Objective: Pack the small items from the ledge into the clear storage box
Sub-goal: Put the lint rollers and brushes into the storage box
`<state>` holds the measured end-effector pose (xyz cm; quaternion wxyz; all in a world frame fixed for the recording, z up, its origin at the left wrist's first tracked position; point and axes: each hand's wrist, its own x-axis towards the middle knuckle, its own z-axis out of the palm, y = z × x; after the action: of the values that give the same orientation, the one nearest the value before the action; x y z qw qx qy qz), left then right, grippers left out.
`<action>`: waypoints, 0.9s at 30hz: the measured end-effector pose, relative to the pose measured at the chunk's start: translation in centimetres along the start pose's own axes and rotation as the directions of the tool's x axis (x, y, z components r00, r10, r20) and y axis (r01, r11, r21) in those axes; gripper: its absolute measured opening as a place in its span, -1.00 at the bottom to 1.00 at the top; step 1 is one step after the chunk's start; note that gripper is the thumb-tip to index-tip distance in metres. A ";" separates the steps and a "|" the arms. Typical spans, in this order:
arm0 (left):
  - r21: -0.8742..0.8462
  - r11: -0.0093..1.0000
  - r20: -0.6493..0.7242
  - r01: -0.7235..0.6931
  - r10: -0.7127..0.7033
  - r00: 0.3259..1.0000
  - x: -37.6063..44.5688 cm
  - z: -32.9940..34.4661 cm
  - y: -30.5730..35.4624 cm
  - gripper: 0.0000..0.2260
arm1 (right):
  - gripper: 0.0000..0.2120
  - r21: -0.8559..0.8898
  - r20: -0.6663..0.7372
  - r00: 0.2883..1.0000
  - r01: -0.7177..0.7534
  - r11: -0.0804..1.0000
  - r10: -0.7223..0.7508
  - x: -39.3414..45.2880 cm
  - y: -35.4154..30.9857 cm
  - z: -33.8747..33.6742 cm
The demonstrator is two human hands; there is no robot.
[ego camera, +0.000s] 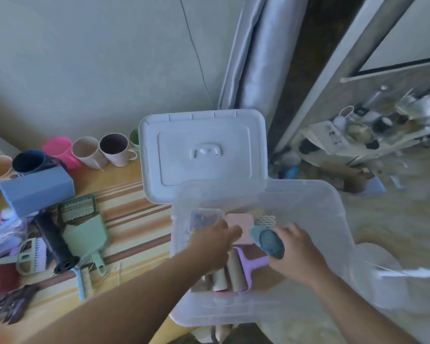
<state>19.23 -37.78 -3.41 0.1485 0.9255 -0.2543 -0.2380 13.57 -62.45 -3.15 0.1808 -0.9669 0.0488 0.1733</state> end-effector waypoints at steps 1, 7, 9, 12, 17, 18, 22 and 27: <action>0.051 0.998 0.032 0.041 -0.043 0.999 1.1 1.3 -0.2 -0.63 | -0.46 -0.048 0.037 0.999 0.021 0.999 -0.019 0.1 1.1 0.1; 0.272 0.961 0.091 0.039 -0.066 0.994 3.5 4.3 0.2 -0.71 | -0.41 -0.217 0.243 0.968 0.112 0.970 -0.058 1.2 5.4 -0.5; 0.253 0.966 0.079 0.056 -0.078 0.994 3.5 4.7 0.5 -0.71 | -0.44 -0.238 0.274 0.960 0.129 0.963 -0.061 2.0 6.1 -0.4; 0.173 0.977 0.056 0.123 -0.134 0.989 3.4 5.5 0.7 -0.66 | -0.49 -0.295 0.304 0.951 0.155 0.943 -0.061 3.5 6.8 0.3; 0.072 0.983 -0.019 0.169 -0.168 0.986 1.5 6.3 0.8 -0.53 | -0.46 -0.286 0.237 0.970 0.122 0.950 -0.053 6.4 6.6 1.2; 0.065 0.983 -0.046 0.174 -0.171 0.984 0.9 6.2 0.9 -0.50 | -0.44 -0.273 0.205 0.979 0.080 0.959 -0.023 7.0 6.6 1.2; 0.045 0.986 -0.108 0.160 -0.155 0.982 -1.7 5.5 1.7 -0.41 | -0.55 -0.172 0.143 0.979 -0.122 0.977 0.147 9.0 6.8 1.1; 0.042 0.990 -0.088 0.137 -0.133 0.987 -4.1 6.4 2.2 -0.44 | -0.49 -0.191 0.160 0.939 -0.272 0.943 0.304 9.8 7.0 2.2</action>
<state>11.95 -38.36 -6.43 0.1205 0.9533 -0.1901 -0.2016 20.97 -68.48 -10.87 0.0760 -0.9403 0.1584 0.2914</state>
